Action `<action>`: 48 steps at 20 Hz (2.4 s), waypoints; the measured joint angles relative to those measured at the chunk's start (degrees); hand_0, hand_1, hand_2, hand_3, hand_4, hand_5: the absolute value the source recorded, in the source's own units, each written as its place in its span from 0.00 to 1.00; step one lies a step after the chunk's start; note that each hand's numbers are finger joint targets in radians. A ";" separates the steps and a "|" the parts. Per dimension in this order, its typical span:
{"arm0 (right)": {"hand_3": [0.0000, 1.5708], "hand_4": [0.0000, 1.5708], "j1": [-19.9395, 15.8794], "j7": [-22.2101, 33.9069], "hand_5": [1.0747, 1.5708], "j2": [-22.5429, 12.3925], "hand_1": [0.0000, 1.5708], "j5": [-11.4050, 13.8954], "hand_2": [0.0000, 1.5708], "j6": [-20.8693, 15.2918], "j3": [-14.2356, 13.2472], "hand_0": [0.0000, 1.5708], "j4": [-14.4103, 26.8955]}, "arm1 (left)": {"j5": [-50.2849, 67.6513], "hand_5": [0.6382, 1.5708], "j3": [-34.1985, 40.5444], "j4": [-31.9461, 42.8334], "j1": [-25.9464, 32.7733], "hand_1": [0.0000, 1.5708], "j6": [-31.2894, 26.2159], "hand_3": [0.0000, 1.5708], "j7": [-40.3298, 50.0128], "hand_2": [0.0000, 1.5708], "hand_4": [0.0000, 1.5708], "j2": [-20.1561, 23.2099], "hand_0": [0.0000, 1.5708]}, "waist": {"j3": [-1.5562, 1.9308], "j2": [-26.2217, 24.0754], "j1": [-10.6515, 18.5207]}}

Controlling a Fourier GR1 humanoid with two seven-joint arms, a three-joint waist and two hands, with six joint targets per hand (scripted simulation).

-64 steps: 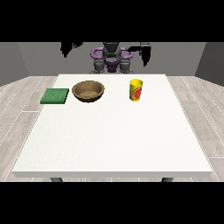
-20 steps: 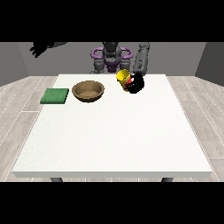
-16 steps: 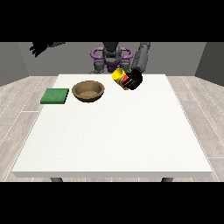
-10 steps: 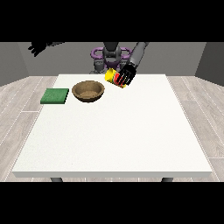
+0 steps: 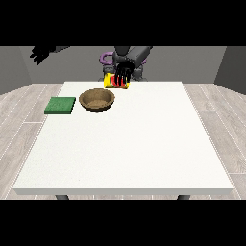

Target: Pick the cup and pour the ball into the bowl, then pick the bowl and place it on the pad

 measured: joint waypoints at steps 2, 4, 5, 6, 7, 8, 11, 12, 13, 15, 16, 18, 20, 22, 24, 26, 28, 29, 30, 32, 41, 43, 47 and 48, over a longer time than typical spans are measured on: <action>0.16 0.44 -0.53 -0.11 0.97 -0.24 0.00 0.10 0.00 0.45 0.16 0.00 0.83 | -3.68 0.99 -2.46 1.10 -2.70 0.95 -2.16 1.00 4.05 1.00 0.76 -0.29 0.95 | 0.00 0.00 -0.41; 0.19 0.45 -0.28 -0.44 0.97 0.41 0.00 0.76 0.00 0.40 0.90 0.00 0.93 | -7.05 1.00 -4.86 2.34 -4.46 0.92 -4.81 1.00 7.27 1.00 0.69 -0.45 0.92 | -0.02 -0.99 -0.85; 0.17 0.44 -0.74 -0.98 0.97 0.39 0.00 0.91 0.00 0.43 0.88 0.00 1.30 | -8.47 1.00 -6.12 2.35 -5.42 0.89 -6.21 1.00 8.81 1.00 0.66 -0.51 0.89 | -0.01 -0.75 -0.94; 0.18 0.44 -1.11 -1.47 0.96 0.55 0.00 1.38 0.00 0.08 0.99 0.00 1.83 | -9.76 1.00 -7.37 2.33 -6.51 0.77 -8.00 1.00 9.74 1.00 0.67 -0.57 0.77 | -0.02 -0.54 -0.72; 0.19 0.45 -1.87 -1.51 0.97 0.56 0.00 1.46 0.00 0.08 1.18 0.00 2.12 | -10.97 1.00 -8.61 2.21 -7.28 0.47 -9.58 1.00 11.06 1.00 0.64 -0.59 0.47 | -0.02 -0.23 -0.99; 0.19 0.44 -2.46 -1.39 0.97 0.59 0.00 1.39 0.00 0.04 1.20 0.00 2.74 | -11.90 1.00 -10.16 1.45 -7.17 0.39 -11.20 0.98 12.16 0.95 0.65 -0.63 0.39 | -0.03 -0.37 -1.17; 0.21 0.44 -4.54 -1.70 0.96 1.39 0.00 2.06 0.00 -0.55 2.09 0.00 4.16 | -13.51 1.00 -14.50 -2.08 -6.66 0.16 -16.89 0.99 14.89 0.79 0.69 -0.69 0.16 | -0.06 -0.03 -1.94; 0.21 0.44 -4.46 -2.25 0.96 1.57 0.00 2.40 0.00 -0.63 2.21 0.00 4.60 | -13.95 1.00 -15.71 -3.36 -6.00 0.21 -18.42 1.00 15.33 0.81 0.69 -0.71 0.21 | -0.07 -0.12 -1.89; 0.22 0.44 -4.33 -2.73 0.96 1.37 0.00 2.49 0.00 -0.45 2.01 0.00 5.16 | -14.51 1.00 -16.67 -4.39 -5.68 0.12 -19.83 1.00 15.36 0.79 0.71 -0.73 0.12 | -0.07 -0.14 -1.65; 0.17 0.44 -4.17 -3.06 0.95 1.38 0.00 2.83 0.00 -0.58 2.02 0.00 6.25 | -14.72 1.00 -18.17 -6.92 -5.31 0.00 -23.78 1.00 14.94 0.73 0.71 -0.74 0.00 | -0.09 -1.07 -1.04; 0.17 0.44 -3.82 -3.04 0.95 1.64 0.00 2.91 0.00 -0.67 2.20 0.00 6.16 | -14.85 1.00 -18.57 -7.89 -4.83 0.00 -25.27 0.98 14.59 0.68 0.71 -0.74 0.00 | -0.09 -1.67 -0.95; 0.17 0.44 -3.14 -3.43 0.95 0.71 0.00 2.83 0.00 -0.35 1.49 0.00 6.75 | -15.38 1.00 -18.48 -9.89 -4.37 0.00 -27.37 0.98 13.81 0.70 0.71 -0.75 0.00 | -0.09 -1.94 -0.05; 0.17 0.44 -3.15 -2.89 0.95 -0.50 0.00 2.27 0.00 -0.36 0.48 0.00 7.05 | -15.16 1.00 -16.74 -11.38 -4.08 0.20 -26.07 0.98 12.95 0.95 0.70 0.34 0.20 | -0.11 -1.90 1.08; 0.03 0.45 -2.90 -2.85 0.95 -0.40 0.00 2.37 0.00 -0.91 0.39 0.00 6.73 | -13.58 0.99 -13.94 -13.16 -3.50 0.51 -23.07 1.00 12.45 1.00 0.74 1.65 0.51 | -0.15 -2.10 2.05; 0.11 0.47 -2.16 -2.74 0.96 -0.57 0.00 2.26 0.00 -1.31 -0.13 0.00 6.90 | -9.28 0.99 -9.55 -15.83 -2.27 0.66 -19.89 0.73 10.34 0.96 0.84 3.11 0.66 | -0.22 -2.57 3.73; 0.07 0.48 -1.48 -2.53 0.97 -0.43 0.00 2.53 0.00 -2.47 -0.47 0.00 7.01 | -4.03 0.98 -4.86 -18.83 -0.39 0.51 -17.06 0.56 7.59 0.76 0.83 4.37 0.51 | -0.32 -3.22 6.00; 0.07 0.50 -1.15 -2.56 0.97 -0.16 0.00 2.93 0.00 -3.75 -0.67 0.00 6.87 | 2.40 0.96 0.87 -22.02 0.67 0.27 -14.84 0.01 4.73 0.09 0.78 5.39 0.27 | -0.48 -3.58 7.94; 0.00 0.50 -1.14 -2.48 0.97 0.12 0.00 2.99 0.00 -4.25 -0.68 0.00 6.75 | 5.93 0.98 3.89 -23.53 1.22 0.00 -14.02 0.00 3.50 0.00 0.75 5.57 0.00 | -0.57 -3.66 8.79; 0.00 0.50 -1.12 -2.57 0.97 0.39 0.00 3.13 0.00 -4.75 -0.69 0.00 6.71 | 9.58 0.99 7.00 -25.11 1.50 0.00 -13.36 0.00 2.24 0.00 0.74 5.66 0.00 | -0.66 -3.40 9.61; 0.00 0.50 -1.23 -2.64 0.97 0.78 0.00 3.43 0.00 -5.75 -0.71 0.00 6.65 | 17.28 1.00 13.15 -28.14 1.88 0.00 -13.07 0.00 -0.16 0.00 0.71 5.55 0.00 | -0.80 -2.87 11.11; 0.00 0.46 0.71 -6.31 0.99 6.54 0.00 5.46 0.00 -11.18 -0.06 0.00 7.90 | 49.63 0.99 35.36 -36.25 2.63 0.00 -28.70 0.00 -9.66 0.00 0.67 10.77 0.00 | -0.44 1.44 17.41; 0.00 0.47 0.47 -7.98 0.99 7.78 0.00 5.72 0.00 -11.67 0.20 0.00 8.36 | 54.33 0.99 38.82 -36.34 2.32 0.00 -32.97 0.00 -10.68 0.00 0.67 13.47 0.00 | -0.33 3.38 18.05; 0.00 0.46 -0.61 -11.14 0.99 10.30 0.00 6.21 0.00 -13.27 0.52 0.00 10.75 | 60.44 0.99 43.23 -36.51 3.61 0.00 -39.91 0.00 -11.98 0.00 0.66 18.47 0.00 | -0.20 5.98 18.98; 0.00 0.45 -1.28 -11.89 0.99 10.88 0.00 6.46 0.00 -13.58 0.83 0.00 11.80 | 61.55 0.99 43.92 -36.64 3.68 0.00 -40.85 0.00 -11.60 0.00 0.65 19.27 0.00 | -0.18 6.40 18.80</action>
